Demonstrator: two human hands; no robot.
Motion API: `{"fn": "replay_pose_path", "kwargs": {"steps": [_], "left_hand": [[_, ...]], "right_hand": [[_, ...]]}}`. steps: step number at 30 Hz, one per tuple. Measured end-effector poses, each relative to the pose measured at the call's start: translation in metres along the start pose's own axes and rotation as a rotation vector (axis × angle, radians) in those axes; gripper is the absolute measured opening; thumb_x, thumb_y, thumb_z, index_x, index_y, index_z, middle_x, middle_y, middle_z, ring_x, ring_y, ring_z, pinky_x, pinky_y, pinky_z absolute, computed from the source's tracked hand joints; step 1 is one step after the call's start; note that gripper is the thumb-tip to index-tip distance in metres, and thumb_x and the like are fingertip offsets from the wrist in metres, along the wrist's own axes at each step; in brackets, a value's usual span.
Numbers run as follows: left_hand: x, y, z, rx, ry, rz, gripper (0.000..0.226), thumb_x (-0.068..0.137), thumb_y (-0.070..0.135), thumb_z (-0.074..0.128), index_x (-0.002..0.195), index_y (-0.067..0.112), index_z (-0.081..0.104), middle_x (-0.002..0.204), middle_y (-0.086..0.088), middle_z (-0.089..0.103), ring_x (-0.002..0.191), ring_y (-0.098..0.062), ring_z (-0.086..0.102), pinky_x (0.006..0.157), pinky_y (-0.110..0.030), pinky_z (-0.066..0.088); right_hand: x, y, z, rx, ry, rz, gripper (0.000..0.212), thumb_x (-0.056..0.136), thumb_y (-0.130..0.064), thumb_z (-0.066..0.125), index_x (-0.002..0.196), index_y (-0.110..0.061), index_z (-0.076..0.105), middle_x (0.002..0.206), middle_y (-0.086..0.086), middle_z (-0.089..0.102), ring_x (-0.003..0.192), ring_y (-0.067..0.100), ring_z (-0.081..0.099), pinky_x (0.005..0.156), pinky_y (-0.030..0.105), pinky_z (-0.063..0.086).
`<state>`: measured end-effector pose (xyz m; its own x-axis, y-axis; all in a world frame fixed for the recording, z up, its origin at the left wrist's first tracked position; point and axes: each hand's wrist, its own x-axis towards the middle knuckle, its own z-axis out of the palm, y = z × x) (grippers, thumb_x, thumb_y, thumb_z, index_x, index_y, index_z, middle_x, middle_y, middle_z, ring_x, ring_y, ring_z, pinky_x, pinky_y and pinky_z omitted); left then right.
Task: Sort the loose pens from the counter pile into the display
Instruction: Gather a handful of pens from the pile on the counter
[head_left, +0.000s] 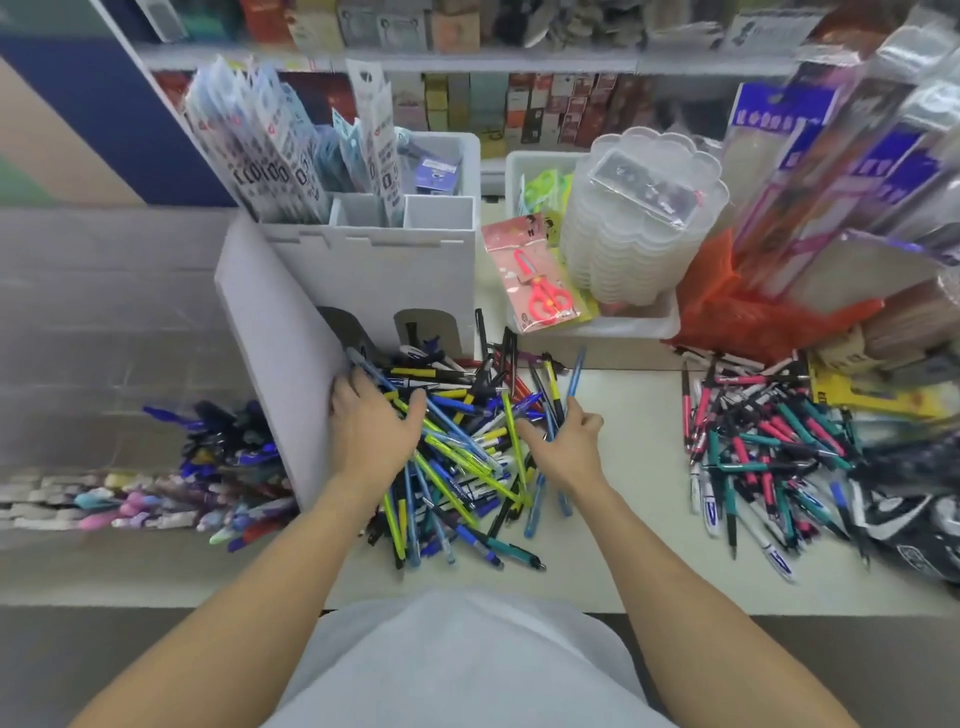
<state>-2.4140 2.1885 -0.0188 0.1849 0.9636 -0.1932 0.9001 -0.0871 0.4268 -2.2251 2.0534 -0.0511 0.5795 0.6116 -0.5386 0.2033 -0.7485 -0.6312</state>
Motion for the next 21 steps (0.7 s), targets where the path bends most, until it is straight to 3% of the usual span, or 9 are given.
{"fn": "replay_pose_path", "kwargs": {"steps": [2, 5, 7, 11, 15, 21], "left_hand": [[0.018, 0.006, 0.007, -0.037, -0.080, -0.111, 0.087, 0.088, 0.066, 0.053, 0.144, 0.001, 0.036, 0.141, -0.023, 0.047, 0.130, -0.041, 0.045, 0.108, -0.048, 0.039], [0.031, 0.007, 0.017, 0.036, -0.127, -0.139, 0.090, 0.087, 0.070, 0.051, 0.141, 0.000, 0.036, 0.140, -0.024, 0.050, 0.128, -0.043, 0.047, 0.104, -0.046, 0.039], [0.032, 0.006, 0.022, 0.115, -0.131, -0.127, 0.095, 0.086, 0.073, 0.049, 0.144, -0.001, 0.031, 0.140, -0.026, 0.049, 0.128, -0.044, 0.046, 0.104, -0.046, 0.037], [0.034, 0.008, 0.029, 0.207, -0.131, -0.082, 0.102, 0.086, 0.079, 0.041, 0.151, 0.002, 0.022, 0.143, -0.026, 0.047, 0.131, -0.042, 0.044, 0.107, -0.047, 0.032], [0.034, 0.003, 0.026, 0.349, -0.164, 0.017, 0.100, 0.088, 0.081, 0.026, 0.153, 0.004, 0.021, 0.143, -0.022, 0.049, 0.129, -0.037, 0.047, 0.105, -0.046, 0.031], [0.024, -0.006, 0.032, 0.339, -0.192, 0.083, 0.090, 0.088, 0.075, 0.035, 0.149, 0.009, 0.028, 0.137, -0.020, 0.053, 0.132, -0.034, 0.045, 0.116, -0.050, 0.024]], "right_hand": [[0.013, -0.005, -0.008, -0.076, -0.041, 0.013, 0.076, 0.096, -0.052, 0.058, 0.150, -0.007, 0.030, 0.142, 0.015, 0.036, 0.124, 0.033, 0.052, 0.102, 0.037, 0.043], [0.039, -0.010, -0.027, -0.208, 0.029, 0.012, 0.049, 0.101, -0.048, 0.051, 0.122, -0.004, 0.054, 0.120, 0.018, 0.063, 0.113, 0.037, 0.059, 0.088, 0.040, 0.049], [0.051, -0.015, -0.035, -0.333, 0.072, -0.012, 0.055, 0.101, -0.051, 0.048, 0.129, -0.004, 0.053, 0.130, 0.019, 0.057, 0.122, 0.039, 0.052, 0.095, 0.043, 0.046], [0.062, -0.029, -0.029, -0.360, 0.020, -0.150, 0.074, 0.101, -0.050, 0.049, 0.155, -0.005, 0.026, 0.155, 0.019, 0.033, 0.142, 0.039, 0.028, 0.113, 0.047, 0.031], [0.065, -0.030, -0.005, -0.382, -0.025, -0.265, 0.054, 0.106, -0.038, 0.041, 0.154, -0.014, 0.032, 0.153, 0.011, 0.036, 0.138, 0.035, 0.032, 0.108, 0.048, 0.033], [0.055, -0.026, 0.014, -0.421, 0.015, -0.295, 0.047, 0.105, -0.020, 0.040, 0.152, -0.024, 0.039, 0.146, 0.006, 0.041, 0.129, 0.033, 0.037, 0.101, 0.047, 0.036]]}}
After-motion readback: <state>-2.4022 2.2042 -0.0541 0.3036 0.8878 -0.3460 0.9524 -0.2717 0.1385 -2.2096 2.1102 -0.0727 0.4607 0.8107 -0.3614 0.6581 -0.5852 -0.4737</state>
